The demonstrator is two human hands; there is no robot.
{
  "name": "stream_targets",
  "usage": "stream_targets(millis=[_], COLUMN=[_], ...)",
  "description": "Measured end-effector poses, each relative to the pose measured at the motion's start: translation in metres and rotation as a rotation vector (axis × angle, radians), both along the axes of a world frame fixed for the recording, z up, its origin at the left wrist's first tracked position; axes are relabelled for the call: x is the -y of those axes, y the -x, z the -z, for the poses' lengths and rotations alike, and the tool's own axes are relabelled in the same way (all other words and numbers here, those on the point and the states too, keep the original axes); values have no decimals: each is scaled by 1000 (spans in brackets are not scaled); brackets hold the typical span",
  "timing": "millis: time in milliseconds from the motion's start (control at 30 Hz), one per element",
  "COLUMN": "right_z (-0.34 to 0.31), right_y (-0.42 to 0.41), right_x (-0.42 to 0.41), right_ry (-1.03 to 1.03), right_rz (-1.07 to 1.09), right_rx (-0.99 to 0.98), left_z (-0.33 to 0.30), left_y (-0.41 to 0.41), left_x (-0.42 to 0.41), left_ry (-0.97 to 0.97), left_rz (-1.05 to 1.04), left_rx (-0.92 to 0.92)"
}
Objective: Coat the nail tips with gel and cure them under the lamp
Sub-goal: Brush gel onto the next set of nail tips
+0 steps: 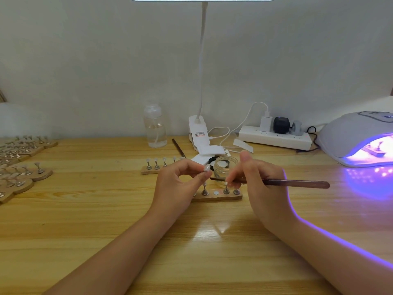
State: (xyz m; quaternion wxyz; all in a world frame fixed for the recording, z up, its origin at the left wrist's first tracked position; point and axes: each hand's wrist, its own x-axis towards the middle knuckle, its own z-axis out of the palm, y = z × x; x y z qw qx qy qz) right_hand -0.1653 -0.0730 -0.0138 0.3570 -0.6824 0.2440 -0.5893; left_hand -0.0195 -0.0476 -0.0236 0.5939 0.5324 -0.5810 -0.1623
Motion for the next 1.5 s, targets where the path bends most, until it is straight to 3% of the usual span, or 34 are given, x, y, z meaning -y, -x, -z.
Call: stream_targets(millis=[133, 333, 433, 567, 733, 1233, 1500], right_z=[0, -5, -9, -8, -17, -22, -38], right_y=[1, 1, 7, 16, 19, -6, -1], right_x=[2, 0, 9, 26, 42, 75, 84], right_ry=[81, 5, -32, -124, -68, 40, -137], right_rz=[68, -36, 30, 150, 228, 394, 435], right_rx=[-60, 26, 82, 7, -36, -665, -447], left_z=[0, 0, -1, -2, -3, -1, -1], left_y=[0, 0, 0, 0, 1, 0, -1], left_x=[-1, 0, -1, -1, -2, -1, -1], left_ry=[-1, 10, 10, 2, 24, 45, 37], left_rz=[0, -5, -6, 7, 9, -5, -14], left_rx=[5, -3, -16, -40, -78, -27, -28])
